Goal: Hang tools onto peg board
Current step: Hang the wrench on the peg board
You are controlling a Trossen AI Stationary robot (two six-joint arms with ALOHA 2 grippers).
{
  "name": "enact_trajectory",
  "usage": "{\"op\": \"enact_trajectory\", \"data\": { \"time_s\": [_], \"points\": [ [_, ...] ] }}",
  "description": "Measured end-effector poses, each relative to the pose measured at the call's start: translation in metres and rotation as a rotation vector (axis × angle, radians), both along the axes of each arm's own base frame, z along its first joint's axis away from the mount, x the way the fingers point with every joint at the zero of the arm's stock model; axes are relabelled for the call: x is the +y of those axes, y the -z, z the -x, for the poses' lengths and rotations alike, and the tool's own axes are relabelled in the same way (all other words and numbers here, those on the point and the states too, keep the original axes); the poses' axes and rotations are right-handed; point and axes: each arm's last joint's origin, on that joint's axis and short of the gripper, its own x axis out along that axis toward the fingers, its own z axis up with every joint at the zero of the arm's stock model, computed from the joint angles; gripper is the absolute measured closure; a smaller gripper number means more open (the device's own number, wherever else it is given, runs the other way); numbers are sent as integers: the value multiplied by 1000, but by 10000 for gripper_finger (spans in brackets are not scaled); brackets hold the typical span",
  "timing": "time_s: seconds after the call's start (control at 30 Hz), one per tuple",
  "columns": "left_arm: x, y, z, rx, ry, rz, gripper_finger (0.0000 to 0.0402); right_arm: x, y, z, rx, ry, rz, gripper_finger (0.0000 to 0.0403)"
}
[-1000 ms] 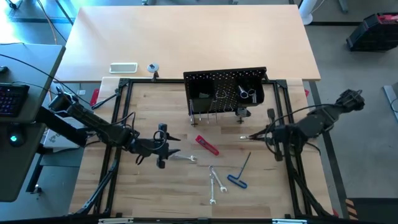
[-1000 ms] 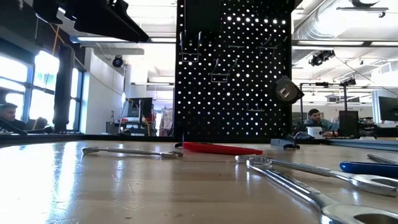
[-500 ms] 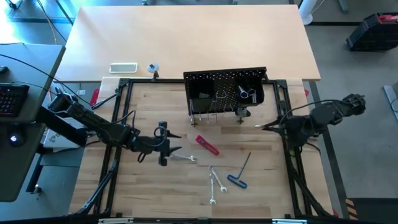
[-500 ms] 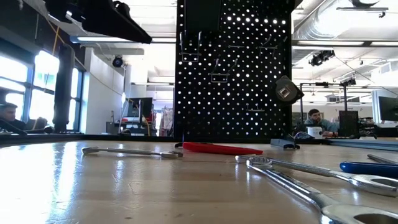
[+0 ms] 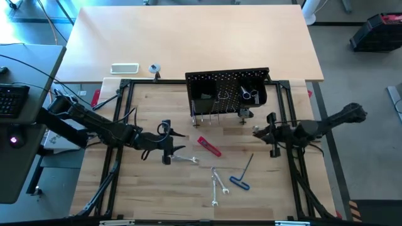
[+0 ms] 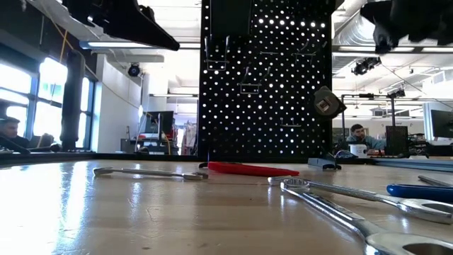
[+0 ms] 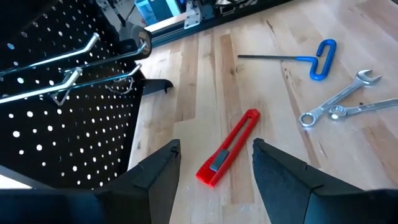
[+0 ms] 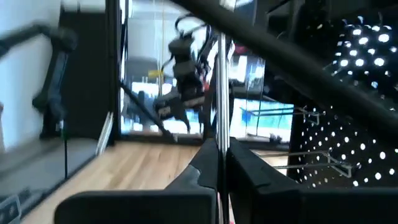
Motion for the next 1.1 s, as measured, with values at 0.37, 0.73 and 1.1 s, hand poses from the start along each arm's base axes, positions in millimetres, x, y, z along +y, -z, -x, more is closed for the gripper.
{"op": "enact_trajectory", "data": {
  "time_s": [0.37, 0.73, 1.1],
  "points": [
    [3, -2, -2, -15, 9, 1, 213, -14, 14, -8, -73, 79, -116, 398],
    [3, -2, -2, -14, 13, 2, 213, -25, 29, -22, 53, 7, -125, 397],
    [2, -2, -2, -14, 17, 4, 213, -30, 42, -34, 145, -29, -125, 397]
  ]
}}
